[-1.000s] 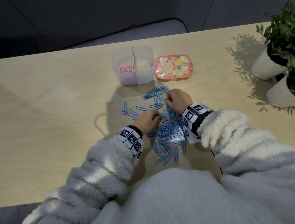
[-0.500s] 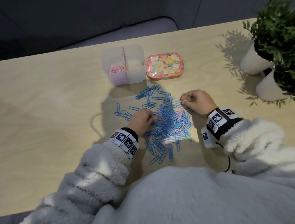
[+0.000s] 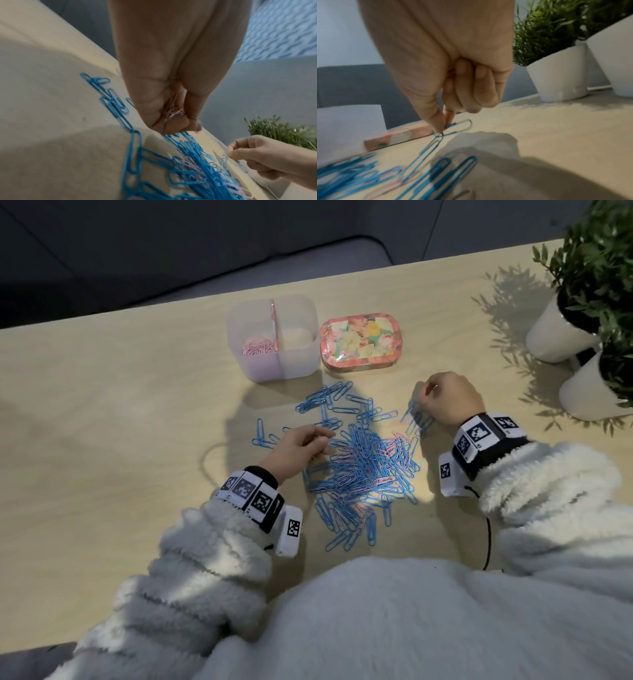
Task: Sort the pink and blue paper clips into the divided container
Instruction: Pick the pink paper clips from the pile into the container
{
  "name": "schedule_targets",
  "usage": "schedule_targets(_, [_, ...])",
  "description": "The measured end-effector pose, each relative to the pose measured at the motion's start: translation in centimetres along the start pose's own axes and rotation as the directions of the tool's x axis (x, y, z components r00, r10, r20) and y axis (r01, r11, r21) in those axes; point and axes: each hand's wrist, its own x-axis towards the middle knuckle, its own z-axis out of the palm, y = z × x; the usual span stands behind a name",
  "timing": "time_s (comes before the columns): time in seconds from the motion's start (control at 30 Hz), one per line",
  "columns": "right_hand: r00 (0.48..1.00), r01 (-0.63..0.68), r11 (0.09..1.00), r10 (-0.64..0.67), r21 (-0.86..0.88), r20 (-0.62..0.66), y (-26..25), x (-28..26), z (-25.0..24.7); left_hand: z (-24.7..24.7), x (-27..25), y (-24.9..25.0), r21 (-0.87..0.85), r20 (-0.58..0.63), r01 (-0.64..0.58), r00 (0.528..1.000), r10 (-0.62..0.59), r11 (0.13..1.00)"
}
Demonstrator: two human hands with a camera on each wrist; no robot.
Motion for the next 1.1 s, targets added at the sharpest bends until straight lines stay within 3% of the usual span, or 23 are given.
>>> schedule_targets(0.07, [0.999, 0.030, 0.999, -0.030, -0.011, -0.022, -0.4, 0.0, -0.1, 0.4, 0.2, 0.1, -0.072, 0.031, 0.054, 0.998, -0.052, 0.996])
schedule_targets(0.17, [0.977, 0.158, 0.987, -0.160, 0.025, 0.142, -1.0, -0.2, 1.0, 0.7, 0.3, 0.4, -0.123, 0.061, 0.099, 0.994, -0.092, 0.987])
schedule_targets(0.27, [0.946, 0.231, 0.973, -0.230, 0.019, 0.227, -1.5, -0.3, 2.2, 1.0, 0.2, 0.5, -0.065, 0.077, 0.064, 0.995, -0.059, 0.996])
schedule_targets(0.4, [0.928, 0.212, 0.974, -0.227, 0.082, 0.295, -1.7, 0.5, 2.8, 1.4, 0.4, 0.0, 0.037, 0.097, 0.042, 0.994, -0.045, 0.998])
schedule_targets(0.5, [0.972, 0.098, 0.974, -0.138, 0.206, 0.192, -0.6, 1.6, 1.8, 1.8, 0.6, 0.2, 0.112, 0.081, 0.024, 0.996, -0.033, 0.993])
schedule_targets(0.57, [0.986, 0.103, 0.981, -0.123, 0.166, 0.113, 0.2, 1.8, 1.1, 2.1, 1.0, 0.6, 0.159, 0.066, -0.009, 0.998, -0.001, 0.987])
schedule_targets(0.63, [0.974, 0.154, 0.979, -0.173, 0.131, 0.145, 0.7, 1.3, 1.0, 2.4, 1.7, 1.1, 0.221, 0.061, -0.060, 0.997, 0.047, 0.973])
schedule_targets(0.73, [0.944, 0.239, 0.970, -0.241, 0.038, 0.225, 1.1, -0.1, 1.6, 3.4, 3.1, 2.3, 0.370, 0.065, -0.136, 0.991, 0.120, 0.919])
schedule_targets(0.9, [0.940, 0.277, 0.957, -0.252, -0.081, 0.231, 1.0, -1.2, 2.1, 6.2, 5.5, 4.6, 0.586, 0.130, -0.268, 0.963, 0.238, 0.765])
schedule_targets(0.93, [0.943, 0.274, 0.961, -0.260, -0.043, 0.206, 1.3, -1.2, 2.0, 6.7, 6.0, 4.9, 0.602, 0.145, -0.275, 0.961, 0.237, 0.750])
schedule_targets(1.0, [0.973, 0.178, 0.954, -0.207, 0.241, 0.098, 1.8, -1.2, 1.4, 7.8, 7.0, 5.0, 0.625, 0.179, -0.285, 0.958, 0.222, 0.726])
schedule_targets(1.07, [0.998, -0.024, 0.780, -0.018, 0.625, 0.061, 2.5, -1.5, 0.7, 8.4, 7.6, 4.9, 0.652, 0.208, -0.290, 0.957, 0.202, 0.701])
schedule_targets(1.1, [0.991, -0.131, 0.683, 0.084, 0.719, 0.101, 2.9, -1.7, 0.5, 8.7, 7.7, 4.8, 0.664, 0.218, -0.290, 0.957, 0.192, 0.690])
